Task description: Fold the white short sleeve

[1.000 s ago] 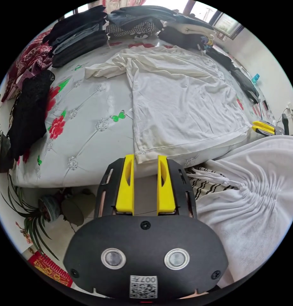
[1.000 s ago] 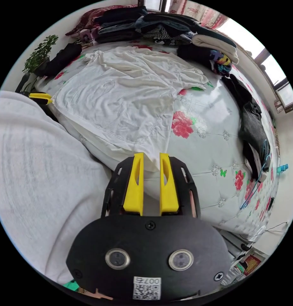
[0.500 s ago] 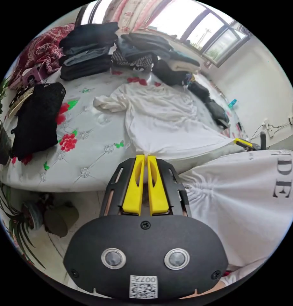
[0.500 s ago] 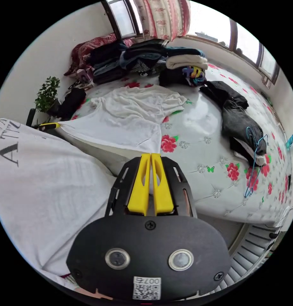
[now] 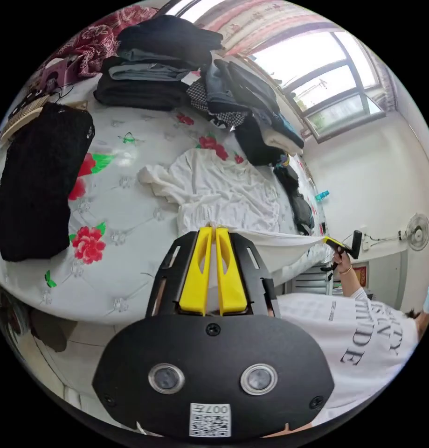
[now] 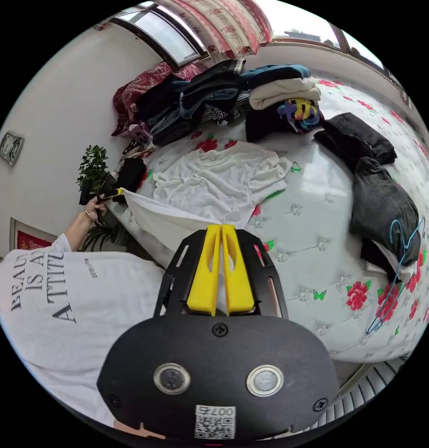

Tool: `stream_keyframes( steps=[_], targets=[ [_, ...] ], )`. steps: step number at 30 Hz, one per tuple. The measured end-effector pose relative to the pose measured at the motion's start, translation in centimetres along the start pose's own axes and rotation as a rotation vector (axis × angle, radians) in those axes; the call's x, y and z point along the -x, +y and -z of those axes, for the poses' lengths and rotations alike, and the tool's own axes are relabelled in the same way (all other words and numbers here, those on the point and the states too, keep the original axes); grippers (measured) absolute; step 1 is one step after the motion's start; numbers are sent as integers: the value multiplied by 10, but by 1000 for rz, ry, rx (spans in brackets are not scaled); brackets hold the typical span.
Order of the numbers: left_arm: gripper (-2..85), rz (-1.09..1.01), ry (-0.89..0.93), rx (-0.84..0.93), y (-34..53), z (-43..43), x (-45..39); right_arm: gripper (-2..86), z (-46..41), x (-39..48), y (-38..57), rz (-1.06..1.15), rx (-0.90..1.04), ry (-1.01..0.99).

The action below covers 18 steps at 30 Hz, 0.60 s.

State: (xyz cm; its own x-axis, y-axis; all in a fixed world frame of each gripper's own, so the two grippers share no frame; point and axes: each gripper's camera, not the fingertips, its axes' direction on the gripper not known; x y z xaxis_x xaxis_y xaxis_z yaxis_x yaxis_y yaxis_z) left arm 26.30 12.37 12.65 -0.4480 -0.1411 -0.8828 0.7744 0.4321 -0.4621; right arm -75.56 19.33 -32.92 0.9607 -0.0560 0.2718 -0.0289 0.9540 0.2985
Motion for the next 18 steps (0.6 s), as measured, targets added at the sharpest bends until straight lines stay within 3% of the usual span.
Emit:
stream_keyframes(
  steps=[3,8,13,18],
  targets=[
    [-9,-2,5,-108,-74,21,-9,-3,29,3,-80,12,-123,116],
    [-9,-228,-19,-378,-146,158,-97,-2,169,65,-142,114,-532,188],
    [-9,-451,-3,-553,-116,263,-160,-2,262,114,-112,305,-729,171],
    [-9,-571,-16,-586,-53,291,-180,-2,280,133,-50,454,-748,177]
  ],
)
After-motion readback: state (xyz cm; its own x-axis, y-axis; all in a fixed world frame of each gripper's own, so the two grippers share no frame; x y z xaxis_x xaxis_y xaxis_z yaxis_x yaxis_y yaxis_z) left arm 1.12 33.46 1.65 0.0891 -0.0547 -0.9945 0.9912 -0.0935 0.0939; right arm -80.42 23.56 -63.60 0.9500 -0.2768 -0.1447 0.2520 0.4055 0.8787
